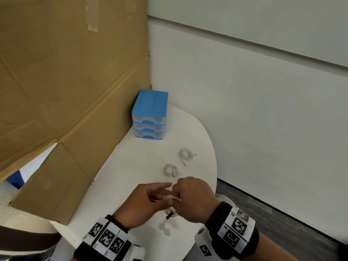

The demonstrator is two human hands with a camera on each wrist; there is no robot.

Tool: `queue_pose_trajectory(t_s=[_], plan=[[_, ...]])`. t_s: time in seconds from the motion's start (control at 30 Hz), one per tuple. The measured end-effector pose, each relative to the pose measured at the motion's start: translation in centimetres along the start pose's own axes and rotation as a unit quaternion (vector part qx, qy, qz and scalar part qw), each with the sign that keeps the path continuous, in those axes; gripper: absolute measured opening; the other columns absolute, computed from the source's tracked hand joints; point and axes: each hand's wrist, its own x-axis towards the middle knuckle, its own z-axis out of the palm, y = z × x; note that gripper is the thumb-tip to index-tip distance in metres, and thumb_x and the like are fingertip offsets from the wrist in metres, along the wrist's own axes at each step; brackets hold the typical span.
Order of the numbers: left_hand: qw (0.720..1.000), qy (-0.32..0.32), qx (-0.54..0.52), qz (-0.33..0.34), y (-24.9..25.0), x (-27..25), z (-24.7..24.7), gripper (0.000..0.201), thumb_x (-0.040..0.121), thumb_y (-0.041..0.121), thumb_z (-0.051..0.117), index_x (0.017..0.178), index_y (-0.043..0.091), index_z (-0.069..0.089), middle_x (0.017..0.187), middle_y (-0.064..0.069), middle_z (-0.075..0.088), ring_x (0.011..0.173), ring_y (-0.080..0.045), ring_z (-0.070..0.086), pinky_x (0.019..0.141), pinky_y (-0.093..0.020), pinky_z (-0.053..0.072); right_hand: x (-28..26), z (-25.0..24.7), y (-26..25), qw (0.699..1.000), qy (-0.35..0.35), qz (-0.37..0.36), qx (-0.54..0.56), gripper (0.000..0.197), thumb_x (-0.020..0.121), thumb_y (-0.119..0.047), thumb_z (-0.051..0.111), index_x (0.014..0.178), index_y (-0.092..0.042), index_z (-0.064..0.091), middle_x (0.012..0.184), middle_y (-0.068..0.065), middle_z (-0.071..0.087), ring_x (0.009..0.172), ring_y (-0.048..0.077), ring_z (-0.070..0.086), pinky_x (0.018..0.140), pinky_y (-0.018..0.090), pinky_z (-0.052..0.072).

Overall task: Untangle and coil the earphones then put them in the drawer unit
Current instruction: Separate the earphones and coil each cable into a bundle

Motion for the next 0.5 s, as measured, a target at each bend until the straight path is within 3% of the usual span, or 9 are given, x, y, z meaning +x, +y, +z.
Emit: queue_pose_trajectory(t_s=[0.1, 0.17, 0.27, 0.33, 0.4, 0.5], plan=[[0.996, -0.063, 0.047, 0.028, 1.5, 0.1, -0.3, 0.033, 0.082, 0.004, 0.074, 0.111, 0.020, 0.074, 0.096, -0.001, 0.078, 0.094, -0.016, 0.073, 0.085, -0.023, 0.054, 0.2, -1.0, -0.1, 0.999, -0.010, -0.033, -0.037, 0.027, 0.088, -0.039, 0.055, 0.093, -0.015, 0.065, 0.098, 0.007, 0.064, 0.092, 0.025, 0.058, 0.068, 0.032, 0.040], [0.995, -0.070, 0.054, 0.038, 2.2, 0.1, -0.8, 0.033, 0.079, 0.005, 0.076, 0.105, 0.025, 0.076, 0.092, -0.003, 0.078, 0.092, -0.015, 0.073, 0.086, -0.025, 0.054, 0.2, -1.4, 0.1, 1.000, -0.008, -0.023, -0.004, 0.025, 0.085, -0.041, 0.057, 0.092, -0.018, 0.061, 0.096, 0.004, 0.067, 0.088, 0.026, 0.059, 0.069, 0.032, 0.042], [0.995, -0.048, 0.068, 0.050, 2.6, 0.4, -1.2, 0.027, 0.077, 0.007, 0.078, 0.098, 0.024, 0.079, 0.090, -0.005, 0.078, 0.091, -0.019, 0.073, 0.087, -0.032, 0.057, 0.4, -1.7, 0.5, 0.998, 0.002, -0.004, 0.067, 0.020, 0.081, -0.043, 0.062, 0.083, -0.026, 0.052, 0.083, -0.003, 0.065, 0.078, 0.022, 0.058, 0.063, 0.032, 0.041], [0.997, -0.014, 0.056, 0.059, 2.7, 0.8, -1.2, 0.021, 0.079, 0.007, 0.077, 0.095, 0.020, 0.080, 0.091, -0.008, 0.078, 0.088, -0.020, 0.071, 0.086, -0.035, 0.057, 0.9, -1.3, 1.1, 0.989, 0.014, 0.008, 0.146, 0.020, 0.078, -0.040, 0.064, 0.079, -0.024, 0.053, 0.077, -0.005, 0.065, 0.074, 0.020, 0.060, 0.064, 0.035, 0.047], [0.998, 0.032, 0.019, 0.052, 2.8, 1.2, -1.2, 0.018, 0.081, 0.005, 0.075, 0.093, 0.018, 0.080, 0.090, -0.008, 0.078, 0.083, -0.019, 0.070, 0.081, -0.033, 0.058, 1.5, -0.6, 1.8, 0.958, 0.031, 0.024, 0.283, 0.017, 0.076, -0.035, 0.064, 0.077, -0.019, 0.058, 0.076, 0.000, 0.067, 0.072, 0.017, 0.063, 0.070, 0.040, 0.052], [0.993, 0.100, -0.054, 0.024, 3.2, 1.7, -1.3, 0.017, 0.081, 0.004, 0.074, 0.089, 0.017, 0.080, 0.089, -0.008, 0.078, 0.081, -0.020, 0.070, 0.074, -0.030, 0.059, 2.2, 0.3, 2.6, 0.859, 0.045, 0.088, 0.502, 0.011, 0.078, -0.020, 0.073, 0.075, -0.014, 0.064, 0.075, 0.007, 0.068, 0.073, 0.016, 0.062, 0.074, 0.039, 0.053]])
